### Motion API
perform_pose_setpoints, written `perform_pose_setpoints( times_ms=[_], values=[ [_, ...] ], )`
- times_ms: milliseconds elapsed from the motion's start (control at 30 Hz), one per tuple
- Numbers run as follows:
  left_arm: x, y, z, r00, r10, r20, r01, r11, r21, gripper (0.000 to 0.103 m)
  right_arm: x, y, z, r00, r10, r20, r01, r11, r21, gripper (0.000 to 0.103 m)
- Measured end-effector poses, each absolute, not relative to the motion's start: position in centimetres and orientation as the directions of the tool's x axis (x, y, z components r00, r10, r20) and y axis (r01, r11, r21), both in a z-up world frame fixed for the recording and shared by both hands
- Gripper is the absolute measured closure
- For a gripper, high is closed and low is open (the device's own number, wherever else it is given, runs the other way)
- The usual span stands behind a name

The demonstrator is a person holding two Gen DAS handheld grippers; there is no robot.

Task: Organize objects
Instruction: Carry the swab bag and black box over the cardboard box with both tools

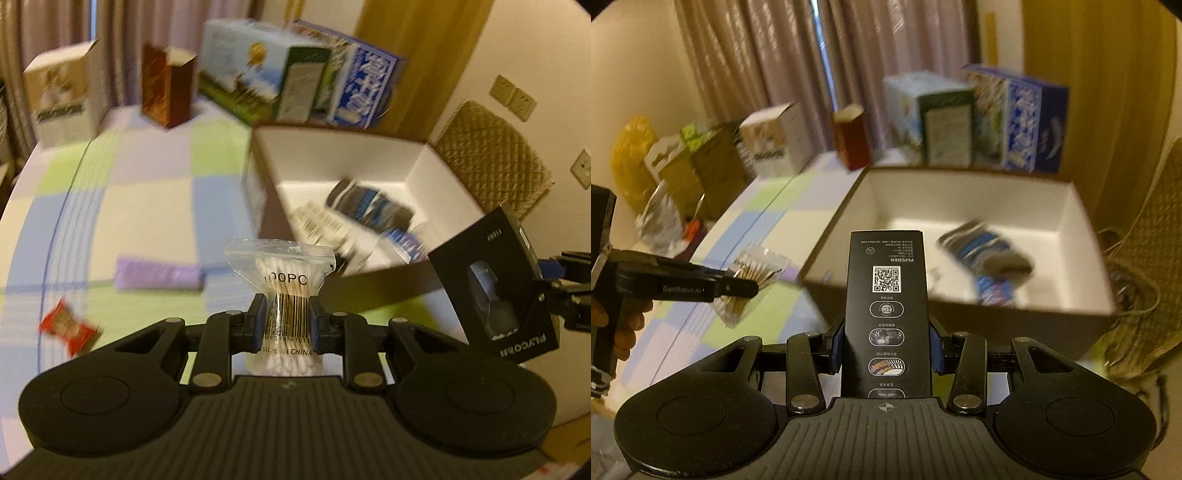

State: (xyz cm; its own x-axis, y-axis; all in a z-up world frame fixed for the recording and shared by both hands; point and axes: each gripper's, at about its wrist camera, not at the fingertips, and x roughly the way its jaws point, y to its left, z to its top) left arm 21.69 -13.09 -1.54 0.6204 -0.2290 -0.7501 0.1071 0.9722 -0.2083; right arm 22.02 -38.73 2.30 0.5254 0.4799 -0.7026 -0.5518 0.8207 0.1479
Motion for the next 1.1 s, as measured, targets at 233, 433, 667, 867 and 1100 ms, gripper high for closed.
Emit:
perform_pose_setpoints(
  times_ms=[233, 433, 667, 867, 1100],
  values=[
    [26.5, -17.2, 0.4, 0.655, -0.234, -0.718, 0.159, 0.972, -0.172, 0.084, 27.0, -41.4, 4.8, 0.588, 0.463, -0.663, -0.52, 0.844, 0.128, 0.063],
    [30.6, -19.5, 0.4, 0.658, -0.199, -0.726, 0.15, 0.98, -0.132, 0.084, 32.1, -42.7, 5.7, 0.626, 0.439, -0.644, -0.506, 0.858, 0.094, 0.063],
    [34.8, -20.3, -1.2, 0.625, -0.146, -0.767, 0.109, 0.989, -0.1, 0.084, 38.2, -43.1, 4.1, 0.619, 0.376, -0.689, -0.488, 0.872, 0.038, 0.063],
    [37.2, -20.5, -2.6, 0.597, -0.115, -0.794, 0.082, 0.993, -0.082, 0.084, 42.3, -43.1, 0.9, 0.605, 0.321, -0.729, -0.502, 0.864, -0.036, 0.063],
    [39.6, -20.8, -4.1, 0.571, -0.089, -0.816, 0.053, 0.996, -0.072, 0.084, 45.5, -42.5, -2.3, 0.592, 0.287, -0.753, -0.539, 0.836, -0.105, 0.063]
  ],
)
